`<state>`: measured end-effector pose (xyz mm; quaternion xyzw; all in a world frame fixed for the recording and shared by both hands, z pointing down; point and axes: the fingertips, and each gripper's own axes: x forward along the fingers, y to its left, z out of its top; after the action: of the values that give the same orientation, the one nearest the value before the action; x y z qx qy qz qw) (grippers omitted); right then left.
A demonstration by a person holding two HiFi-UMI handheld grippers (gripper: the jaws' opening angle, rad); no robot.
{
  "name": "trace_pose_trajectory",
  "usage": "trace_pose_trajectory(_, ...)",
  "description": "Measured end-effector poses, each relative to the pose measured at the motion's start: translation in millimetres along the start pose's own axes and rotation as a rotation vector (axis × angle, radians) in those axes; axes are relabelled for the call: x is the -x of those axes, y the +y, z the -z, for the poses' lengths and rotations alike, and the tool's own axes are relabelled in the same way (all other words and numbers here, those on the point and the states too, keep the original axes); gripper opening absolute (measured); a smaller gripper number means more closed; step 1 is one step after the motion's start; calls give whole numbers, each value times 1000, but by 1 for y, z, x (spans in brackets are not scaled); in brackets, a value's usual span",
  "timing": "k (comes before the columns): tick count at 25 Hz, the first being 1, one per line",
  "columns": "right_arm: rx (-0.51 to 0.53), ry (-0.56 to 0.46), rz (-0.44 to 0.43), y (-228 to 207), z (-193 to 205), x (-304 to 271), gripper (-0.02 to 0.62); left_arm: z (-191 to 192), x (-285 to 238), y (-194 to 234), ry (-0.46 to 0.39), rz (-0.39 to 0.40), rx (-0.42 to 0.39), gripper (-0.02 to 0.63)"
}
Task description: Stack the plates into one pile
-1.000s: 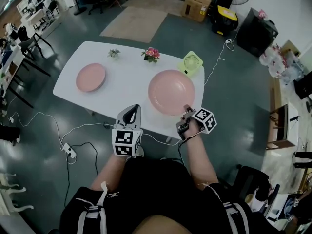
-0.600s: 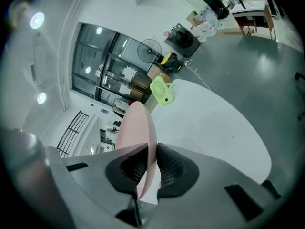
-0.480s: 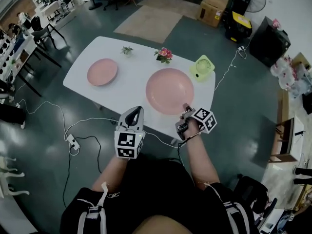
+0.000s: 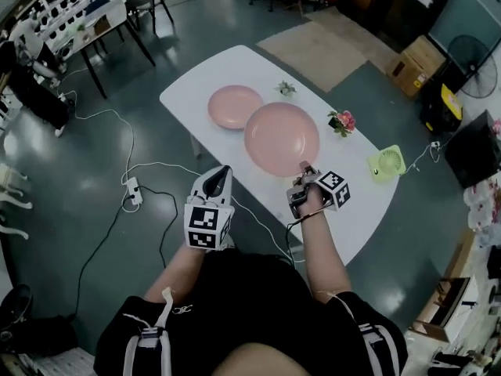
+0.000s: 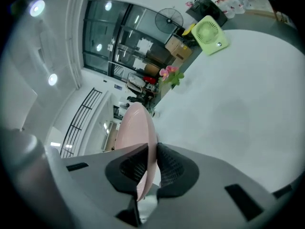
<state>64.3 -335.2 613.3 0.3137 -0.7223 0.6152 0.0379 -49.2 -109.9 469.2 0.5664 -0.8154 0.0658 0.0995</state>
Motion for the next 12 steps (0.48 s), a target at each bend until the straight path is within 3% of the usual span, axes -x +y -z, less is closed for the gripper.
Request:
trace_pose_trajectory(6,44,73,-21,55,55,-111,60,7,-2,109,-8,-124,51,14)
trace_pose_trajectory(12,11,82,-7,87,84,-203,61,5,-13,188,-4,-171,59,14)
